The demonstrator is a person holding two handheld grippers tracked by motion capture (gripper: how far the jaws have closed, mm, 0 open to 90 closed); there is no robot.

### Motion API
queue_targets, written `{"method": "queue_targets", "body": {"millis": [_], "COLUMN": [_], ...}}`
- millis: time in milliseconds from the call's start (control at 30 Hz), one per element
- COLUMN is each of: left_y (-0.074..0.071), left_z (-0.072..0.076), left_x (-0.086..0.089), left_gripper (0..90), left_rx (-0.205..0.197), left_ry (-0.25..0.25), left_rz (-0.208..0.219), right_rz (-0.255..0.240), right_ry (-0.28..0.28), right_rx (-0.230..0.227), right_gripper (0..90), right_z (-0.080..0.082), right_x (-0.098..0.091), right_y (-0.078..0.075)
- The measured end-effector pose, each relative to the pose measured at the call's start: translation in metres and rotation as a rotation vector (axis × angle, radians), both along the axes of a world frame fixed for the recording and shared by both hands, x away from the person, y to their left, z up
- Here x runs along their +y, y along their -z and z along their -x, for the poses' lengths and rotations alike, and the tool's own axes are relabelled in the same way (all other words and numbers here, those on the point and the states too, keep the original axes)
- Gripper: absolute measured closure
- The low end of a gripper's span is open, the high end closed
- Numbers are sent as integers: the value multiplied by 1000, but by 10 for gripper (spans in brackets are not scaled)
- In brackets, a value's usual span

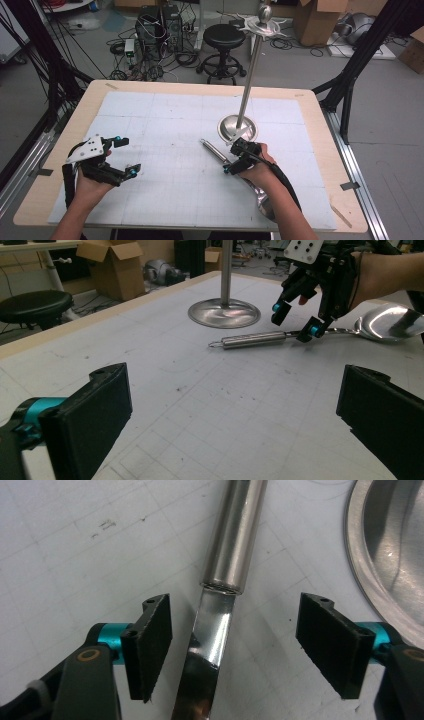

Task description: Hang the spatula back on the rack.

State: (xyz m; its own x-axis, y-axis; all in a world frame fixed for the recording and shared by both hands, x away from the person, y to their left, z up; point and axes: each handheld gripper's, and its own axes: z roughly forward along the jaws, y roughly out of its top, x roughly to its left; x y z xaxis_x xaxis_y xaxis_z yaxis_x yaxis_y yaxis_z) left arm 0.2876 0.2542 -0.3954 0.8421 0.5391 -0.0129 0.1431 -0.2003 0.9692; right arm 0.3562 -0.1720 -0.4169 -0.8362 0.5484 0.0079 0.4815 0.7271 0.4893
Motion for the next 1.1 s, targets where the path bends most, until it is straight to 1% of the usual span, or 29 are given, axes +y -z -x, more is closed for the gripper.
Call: {"method": "queue_targets", "body": {"millis": [67, 133, 200, 233, 300, 333, 367, 433, 500, 533, 567, 600, 633, 667, 700, 800, 900, 933, 1000, 1100], "left_y": [0, 0, 0, 0, 0, 0, 0, 0, 0, 0, 0, 0, 0, 0, 0, -1, -1, -1, 0, -1], "left_z": [0, 0, 0, 0, 0, 0, 0, 0, 0, 1, 1, 1, 1, 1, 1, 1, 2, 1, 1, 2], "left_x": [0, 0, 0, 0, 0, 0, 0, 0, 0, 0, 0, 0, 0, 0, 0, 0, -1, -1, -1, -1], "left_gripper": [17, 17, 17, 17, 17, 17, 17, 17, 17, 17, 17, 17, 17, 17, 17, 17, 17, 17, 17, 17], "left_rx": [0, 0, 0, 0, -1, -1, -1, 0, -1, 0, 0, -1, -2, -3, -3, -6, -4, -6, -5, -6], "left_ry": [1, 1, 1, 3, 3, 3, 3, 0, 0, 2, 2, 2, 4, 4, 4, 3, 6, 6, 6, 6], "left_rz": [3, 7, 4, 2, 2, 2, 2, 2, 2, 2, 2, 2, -3, -3, -4, -5, -2, -5, -5, -9], "right_rz": [-7, -12, -11, -10, 0, 1, 12, 49, 57, 54, 66, 66, 84, 95, 95, 126, 129, 139, 145, 158], "right_ry": [-10, -13, -16, -15, -16, -14, -16, -23, -22, -14, -21, -21, -24, -32, -32, -33, -34, -32, -26, -27], "right_rx": [22, 33, 33, 46, 47, 54, 63, 60, 63, 75, 79, 79, 92, 92, 92, 92, 94, 101, 110, 110], "right_gripper": [376, 393, 406, 435, 462, 476, 480, 485, 494, 506, 512, 512, 523, 529, 529, 547, 562, 582, 593, 606], "right_z": [0, -1, -1, -1, -2, -2, -3, -4, -5, -4, -5, -5, -6, -7, -7, -7, -7, -8, -8, -8], "right_x": [0, 0, 0, 1, 2, 3, 5, 8, 10, 11, 12, 12, 13, 13, 13, 17, 18, 18, 20, 21], "right_y": [0, -1, -1, -1, -2, -2, -3, -4, -5, -6, -5, -5, -5, -4, -4, -4, -4, -4, -5, -5]}}
